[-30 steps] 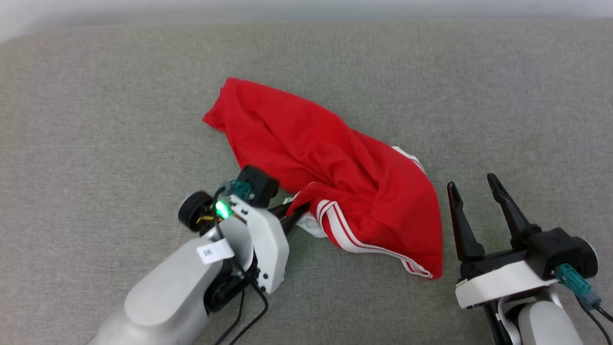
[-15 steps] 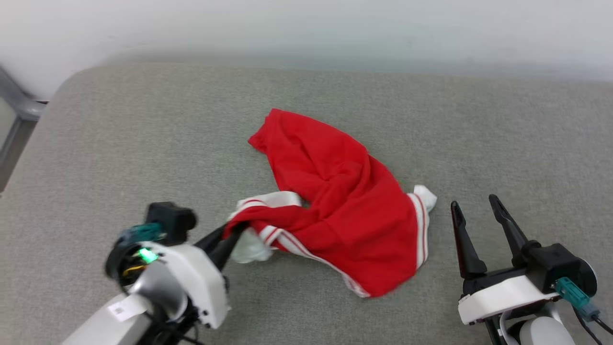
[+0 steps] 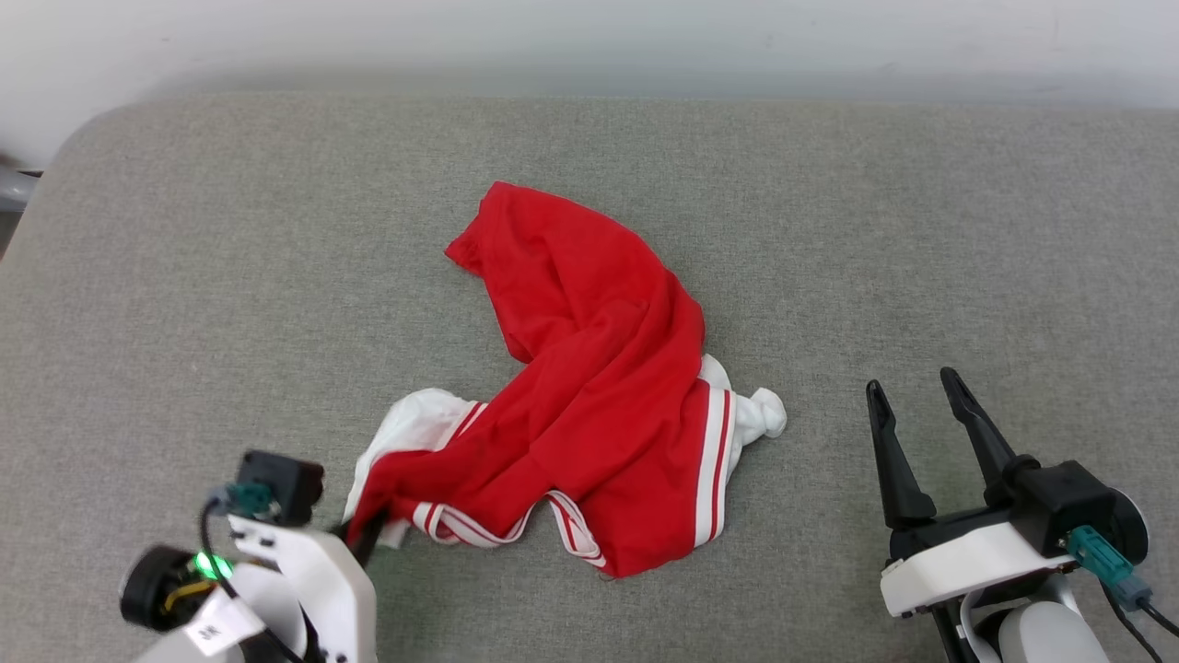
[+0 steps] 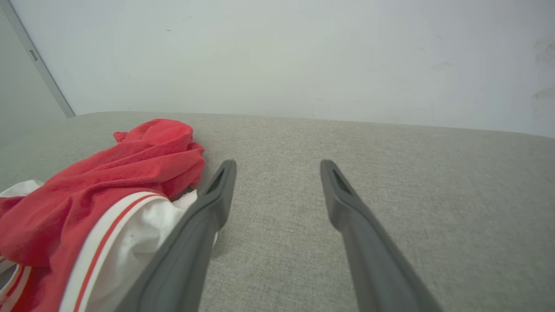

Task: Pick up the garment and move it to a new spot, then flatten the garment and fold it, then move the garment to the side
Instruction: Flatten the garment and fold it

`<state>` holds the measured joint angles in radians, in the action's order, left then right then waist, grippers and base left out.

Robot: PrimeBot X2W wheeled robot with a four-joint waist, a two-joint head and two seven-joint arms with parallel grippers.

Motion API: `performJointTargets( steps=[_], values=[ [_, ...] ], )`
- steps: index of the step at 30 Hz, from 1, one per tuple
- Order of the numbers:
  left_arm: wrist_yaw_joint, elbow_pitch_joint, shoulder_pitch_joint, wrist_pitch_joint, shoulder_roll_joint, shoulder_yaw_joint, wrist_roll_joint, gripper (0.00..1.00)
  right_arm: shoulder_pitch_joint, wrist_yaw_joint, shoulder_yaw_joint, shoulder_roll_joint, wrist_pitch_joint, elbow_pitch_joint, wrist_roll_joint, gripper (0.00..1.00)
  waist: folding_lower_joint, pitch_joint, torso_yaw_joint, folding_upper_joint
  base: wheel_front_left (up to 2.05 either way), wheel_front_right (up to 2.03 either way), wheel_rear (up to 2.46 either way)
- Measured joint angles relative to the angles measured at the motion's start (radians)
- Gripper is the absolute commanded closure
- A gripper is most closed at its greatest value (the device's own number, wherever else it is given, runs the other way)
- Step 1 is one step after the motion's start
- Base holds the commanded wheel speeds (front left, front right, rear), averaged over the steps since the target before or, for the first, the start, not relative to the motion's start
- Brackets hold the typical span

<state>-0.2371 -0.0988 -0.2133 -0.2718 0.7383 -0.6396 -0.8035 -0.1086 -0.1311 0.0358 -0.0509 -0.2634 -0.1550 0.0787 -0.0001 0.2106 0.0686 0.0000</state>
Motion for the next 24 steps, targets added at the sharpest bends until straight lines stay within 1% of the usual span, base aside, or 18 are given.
performJointTargets(
  steps=[3, 6, 7, 11, 14, 19, 24],
  values=[
    [0.02, 0.047, 0.018, -0.034, -0.014, -0.045, -0.002, 1.0, -0.002, 0.0, -0.003, 0.0, 0.0, -0.005, 0.0, 0.0, 0.0, 0.001, -0.003, 0.0, 0.0, 0.0, 0.0],
    [0.039, 0.1, 0.02, -0.033, -0.044, -0.07, -0.002, 1.0, -0.005, 0.0, -0.01, 0.0, 0.0, -0.008, -0.003, 0.0, 0.0, -0.007, 0.0, 0.0, 0.0, 0.0, 0.0],
    [0.047, 0.115, 0.02, -0.032, -0.051, -0.077, -0.001, 0.0, -0.005, 0.0, -0.012, 0.0, 0.0, -0.009, -0.004, 0.0, 0.0, -0.012, 0.002, 0.0, 0.0, 0.0, 0.0],
    [0.058, 0.166, 0.019, -0.002, -0.077, -0.086, 0.002, 0.0, -0.002, 0.0, -0.014, 0.0, 0.0, -0.014, -0.009, 0.0, 0.0, -0.038, 0.015, 0.0, 0.0, 0.0, 0.0],
    [0.062, 0.169, 0.009, 0.06, -0.091, -0.069, 0.013, 0.0, 0.005, 0.0, -0.02, 0.0, 0.0, -0.017, -0.01, 0.0, 0.0001, -0.063, 0.027, 0.0, 0.0, 0.0, 0.0],
    [0.058, 0.124, 0.003, 0.223, -0.108, -0.015, 0.041, 0.0, 0.023, 0.0, -0.031, 0.0, 0.0, -0.021, -0.012, 0.0, 0.0, -0.116, 0.049, 0.0001, 0.0, 0.0, 0.0],
    [0.022, 0.073, 0.008, 0.402, -0.118, 0.038, 0.093, 0.0, 0.037, 0.0, -0.046, 0.0, 0.0, -0.025, -0.019, 0.0, 0.0, -0.164, 0.072, 0.0, 0.0, 0.0, 0.0]
  ],
)
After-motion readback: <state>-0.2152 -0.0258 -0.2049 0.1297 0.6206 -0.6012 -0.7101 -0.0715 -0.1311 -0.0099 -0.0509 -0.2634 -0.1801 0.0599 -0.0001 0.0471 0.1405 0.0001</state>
